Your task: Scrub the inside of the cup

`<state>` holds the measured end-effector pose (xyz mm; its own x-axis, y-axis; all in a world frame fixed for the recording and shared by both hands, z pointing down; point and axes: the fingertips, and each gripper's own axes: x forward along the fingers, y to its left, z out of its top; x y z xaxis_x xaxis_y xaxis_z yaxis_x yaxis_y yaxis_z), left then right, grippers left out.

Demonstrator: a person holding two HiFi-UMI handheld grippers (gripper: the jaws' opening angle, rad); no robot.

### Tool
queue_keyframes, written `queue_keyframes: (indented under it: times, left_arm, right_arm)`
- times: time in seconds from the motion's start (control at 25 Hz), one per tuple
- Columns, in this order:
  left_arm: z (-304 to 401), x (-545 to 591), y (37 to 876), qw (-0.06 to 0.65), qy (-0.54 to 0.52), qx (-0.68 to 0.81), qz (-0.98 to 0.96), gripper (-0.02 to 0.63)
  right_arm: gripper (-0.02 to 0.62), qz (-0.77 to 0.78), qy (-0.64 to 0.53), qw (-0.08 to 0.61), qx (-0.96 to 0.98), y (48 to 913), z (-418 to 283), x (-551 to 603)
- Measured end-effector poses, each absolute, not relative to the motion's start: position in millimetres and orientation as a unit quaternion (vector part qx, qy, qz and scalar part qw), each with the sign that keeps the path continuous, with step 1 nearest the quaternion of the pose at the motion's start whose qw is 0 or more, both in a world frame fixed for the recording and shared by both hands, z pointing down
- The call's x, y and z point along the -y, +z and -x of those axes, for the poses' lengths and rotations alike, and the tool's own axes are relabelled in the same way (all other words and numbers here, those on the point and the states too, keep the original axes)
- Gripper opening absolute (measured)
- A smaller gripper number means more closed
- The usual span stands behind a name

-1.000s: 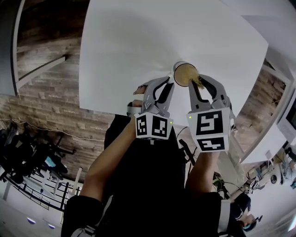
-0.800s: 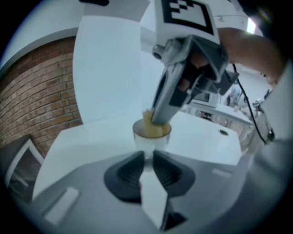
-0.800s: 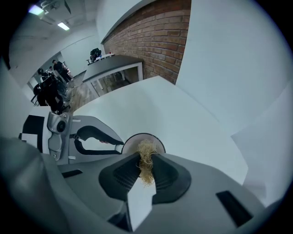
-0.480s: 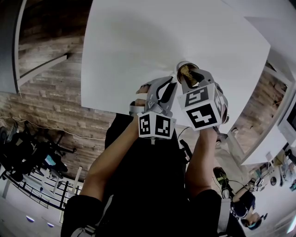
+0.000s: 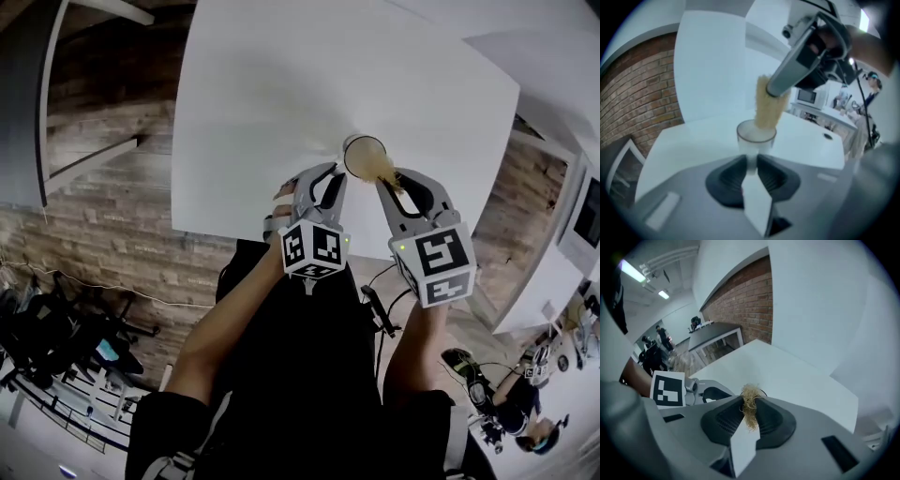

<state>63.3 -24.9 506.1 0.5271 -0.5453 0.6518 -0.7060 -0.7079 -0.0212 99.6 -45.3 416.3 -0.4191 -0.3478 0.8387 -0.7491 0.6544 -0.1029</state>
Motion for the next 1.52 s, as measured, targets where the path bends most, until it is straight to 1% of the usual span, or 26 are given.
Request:
queue_keyframes:
  times: [0.12, 0.24, 0.36, 0.44, 0.52, 0.64, 0.72, 0.84, 1.0, 1.24, 1.52]
  left_arm:
    - [-59.4, 17.7, 500.2, 0.13, 0.328, 0.361, -0.863, 0.087]
    - [-53.1, 10.1, 485.1, 0.127, 0.323, 0.356, -0.868, 0.087]
    - [-40.3, 19.5, 463.6, 0.119, 0.296, 0.358, -0.878, 0.087]
    - [-31.5, 27.0, 438.3, 0.112, 0.256, 0.366, -0.888, 0.086]
    - [-24.3, 27.6, 403.1, 0.099, 0.209, 0.373, -0.899, 0.064]
    - [-16.3, 19.7, 350.7, 0.06, 0.165, 0.373, -0.911, 0.009]
    - [-11.2, 15.8, 321.3, 0.036, 0.137, 0.369, -0.918, 0.005]
    - [-1.7, 19.7, 285.6, 0.026, 0.076, 0.385, -0.919, 0.005]
    - [7.2, 24.6, 277.7, 0.045, 0.059, 0.412, -0.908, 0.005]
    - [0.7, 23.7, 271.7, 0.025, 0.07, 0.405, -0.911, 0.005]
    - [0.8, 26.8, 268.8, 0.028, 0.063, 0.406, -0.911, 0.005]
  right_arm:
    - [0.061, -0.389, 0.249, 0.35, 0.815, 397.0, -117.4, 33.9]
    - [0.061, -0.44, 0.234, 0.29, 0.817, 376.0, -137.2, 26.7]
    - [0.061, -0.48, 0.206, 0.191, 0.831, 352.4, -140.7, 31.5]
    - [0.061, -0.504, 0.189, 0.122, 0.834, 335.5, -139.7, 32.4]
    - [0.061, -0.525, 0.173, 0.069, 0.83, 316.2, -140.4, 25.7]
    - [0.061, -0.55, 0.15, 0.019, 0.822, 289.5, -145.0, 7.1]
    - [0.061, -0.56, 0.14, -0.008, 0.816, 275.8, -146.1, -3.5]
    - [0.061, -0.574, 0.123, -0.033, 0.809, 263.4, -145.0, -12.3]
    - [0.061, -0.588, 0.118, -0.044, 0.799, 256.3, -144.6, -14.3]
    - [0.061, -0.586, 0.113, -0.047, 0.801, 253.4, -141.5, -12.9]
    - [0.061, -0.592, 0.109, -0.037, 0.798, 255.1, -137.7, -8.0]
